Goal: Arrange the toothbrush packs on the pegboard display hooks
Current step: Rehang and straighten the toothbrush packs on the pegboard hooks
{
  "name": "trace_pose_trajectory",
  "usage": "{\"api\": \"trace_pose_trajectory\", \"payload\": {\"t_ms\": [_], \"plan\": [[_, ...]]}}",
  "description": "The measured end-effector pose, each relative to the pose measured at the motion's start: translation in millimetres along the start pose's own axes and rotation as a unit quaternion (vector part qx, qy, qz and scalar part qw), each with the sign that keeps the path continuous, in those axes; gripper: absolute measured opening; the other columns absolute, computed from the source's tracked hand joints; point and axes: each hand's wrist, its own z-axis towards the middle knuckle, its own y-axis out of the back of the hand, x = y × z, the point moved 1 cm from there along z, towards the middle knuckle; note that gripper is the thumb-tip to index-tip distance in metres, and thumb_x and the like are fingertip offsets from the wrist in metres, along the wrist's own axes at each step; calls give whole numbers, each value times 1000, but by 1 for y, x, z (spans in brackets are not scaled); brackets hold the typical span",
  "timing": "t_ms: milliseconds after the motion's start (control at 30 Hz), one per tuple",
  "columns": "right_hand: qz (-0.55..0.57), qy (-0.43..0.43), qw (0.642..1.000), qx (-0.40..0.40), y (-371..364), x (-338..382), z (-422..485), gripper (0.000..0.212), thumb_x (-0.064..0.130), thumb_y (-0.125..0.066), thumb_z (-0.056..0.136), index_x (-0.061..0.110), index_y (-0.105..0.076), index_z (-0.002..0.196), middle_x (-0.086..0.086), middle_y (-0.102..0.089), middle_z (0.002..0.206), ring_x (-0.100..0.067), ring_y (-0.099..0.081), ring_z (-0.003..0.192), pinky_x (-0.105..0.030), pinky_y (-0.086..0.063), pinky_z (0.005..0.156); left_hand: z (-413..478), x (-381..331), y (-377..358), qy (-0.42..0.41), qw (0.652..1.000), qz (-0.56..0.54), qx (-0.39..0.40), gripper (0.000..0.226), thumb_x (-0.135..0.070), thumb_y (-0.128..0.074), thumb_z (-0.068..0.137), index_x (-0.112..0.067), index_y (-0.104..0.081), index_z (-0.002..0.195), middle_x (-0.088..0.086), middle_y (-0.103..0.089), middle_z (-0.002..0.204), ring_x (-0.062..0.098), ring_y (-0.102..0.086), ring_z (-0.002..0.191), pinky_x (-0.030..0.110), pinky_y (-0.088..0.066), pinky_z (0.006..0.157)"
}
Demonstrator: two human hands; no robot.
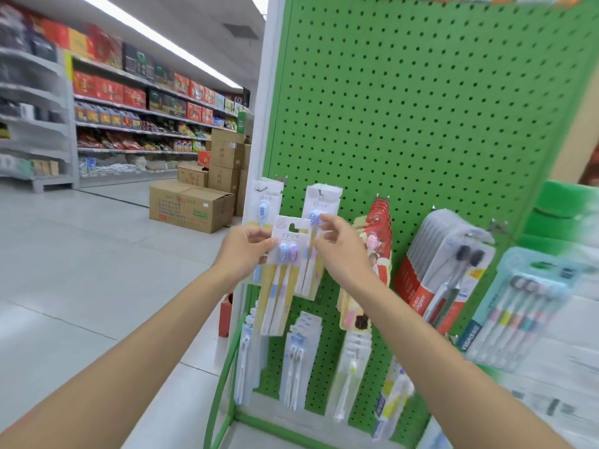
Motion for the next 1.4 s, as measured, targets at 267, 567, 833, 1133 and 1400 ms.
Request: {"api": "trace_pose_trajectory", "payload": {"t_ms": [267, 567, 833, 1133, 1400], "plan": [[-86, 27, 996, -8, 47, 5, 98, 32, 9, -52, 96, 19, -60, 125, 3, -61, 122, -11, -57, 106, -29, -49, 90, 44, -15, -11, -106, 980, 150, -71, 11, -12, -70, 88, -14, -75, 78, -8, -72, 72, 6, -67, 68, 31, -58, 74], [-129, 14, 983, 127, 53, -4, 148, 18, 17, -56, 98, 18, -71, 107, 8, -67, 108, -10, -61, 102, -30, -46, 93, 69, -19, -26, -134, 958, 226, -118, 17, -11, -63, 90, -8, -73, 76, -1, -71, 73, 13, -67, 76, 33, -56, 76], [-97, -4, 978, 186, 58, -4, 157, 20, 8, -54, 99, 7, -73, 106, -1, -72, 95, -4, -62, 73, -8, -47, 58, 84, -17, -28, -143, 955, 228, -125, 19, -13, -63, 90, -5, -68, 74, 5, -68, 72, 24, -65, 76, 41, -55, 74], [-108, 2, 973, 204, 56, -7, 161, 23, 12, -49, 101, 7, -72, 102, -4, -73, 101, -12, -65, 86, -17, -54, 71, 93, -18, -32, -146, 960, 211, -115, 16, -14, -63, 92, -9, -70, 79, 4, -69, 77, 20, -62, 74, 39, -53, 75], [-91, -3, 968, 234, 57, -7, 162, 25, 14, -47, 103, 4, -70, 102, -7, -73, 107, -15, -66, 93, -16, -55, 74, 95, -15, -31, -150, 957, 220, -113, 15, -10, -61, 93, -6, -69, 81, 6, -69, 79, 27, -64, 81, 43, -53, 74]]}}
